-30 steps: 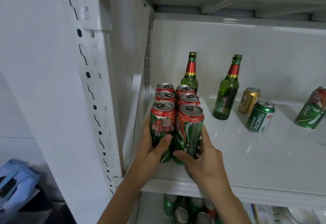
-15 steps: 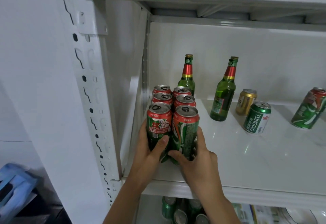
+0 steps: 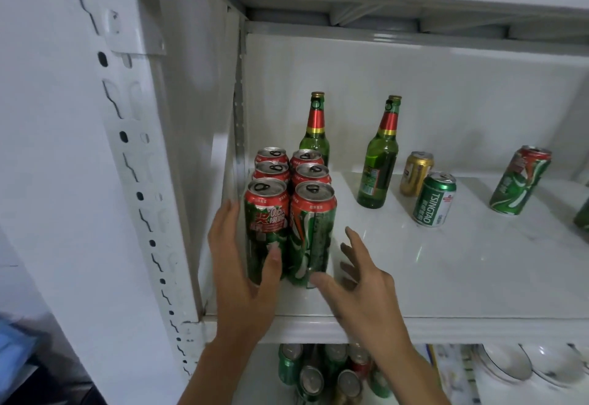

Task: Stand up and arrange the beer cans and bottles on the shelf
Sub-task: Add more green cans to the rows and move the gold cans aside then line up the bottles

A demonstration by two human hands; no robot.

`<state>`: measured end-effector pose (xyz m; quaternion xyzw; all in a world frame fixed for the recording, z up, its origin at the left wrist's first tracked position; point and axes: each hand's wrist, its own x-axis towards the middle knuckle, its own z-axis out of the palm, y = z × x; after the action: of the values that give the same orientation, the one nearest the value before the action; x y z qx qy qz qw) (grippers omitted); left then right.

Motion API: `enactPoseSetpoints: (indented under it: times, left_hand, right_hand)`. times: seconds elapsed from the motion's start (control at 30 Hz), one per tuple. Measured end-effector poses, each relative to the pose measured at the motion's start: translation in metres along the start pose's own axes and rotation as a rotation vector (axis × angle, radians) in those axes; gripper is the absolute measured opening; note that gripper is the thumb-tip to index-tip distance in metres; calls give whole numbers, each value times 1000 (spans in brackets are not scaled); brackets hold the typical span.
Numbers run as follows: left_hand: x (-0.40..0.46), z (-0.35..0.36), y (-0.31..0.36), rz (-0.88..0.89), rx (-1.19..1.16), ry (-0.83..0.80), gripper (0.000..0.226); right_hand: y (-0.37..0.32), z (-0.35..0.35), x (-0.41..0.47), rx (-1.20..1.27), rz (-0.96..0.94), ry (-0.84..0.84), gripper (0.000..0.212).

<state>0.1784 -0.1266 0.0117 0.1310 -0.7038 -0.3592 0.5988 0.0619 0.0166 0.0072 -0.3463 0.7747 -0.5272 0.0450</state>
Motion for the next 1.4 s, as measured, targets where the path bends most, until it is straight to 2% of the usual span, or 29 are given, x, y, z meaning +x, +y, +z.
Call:
enactPoseSetpoints:
  times: [0.07, 0.17, 0.27, 0.37, 0.5, 0.6, 0.87, 1.07, 1.4]
  left_hand:
    - [-2, 2, 10, 266, 84, 84, 51]
    - [1, 20, 36, 409, 32, 4, 30]
    - [3, 54, 70, 400, -19, -262, 41]
    - [-1, 101, 96, 323, -72, -517, 49]
    - [-18, 171, 125, 232, -143, -610, 53]
    - [-34, 225, 148, 233, -160, -671, 59]
    - [-52, 326, 171, 217, -135, -683, 66]
    - [-43, 379, 160, 199, -128, -694, 67]
    - [-23, 455, 148, 86, -139, -689, 70]
  right_hand:
    - [7, -31, -8, -94, 13, 60, 105]
    - [17, -86, -18, -313, -68, 211, 78]
    - [25, -144, -31, -460, -67, 341, 63]
    - [35, -204, -49, -606, -24, 439, 71]
    - [46, -277, -80, -712, 18, 535, 89]
    - [52, -327, -99, -737, 46, 540, 94]
    - [77, -407, -99, -704, 24, 511, 92]
    - [109, -447, -63, -619, 44, 501, 101]
    - [145, -493, 23, -616, -81, 456, 85]
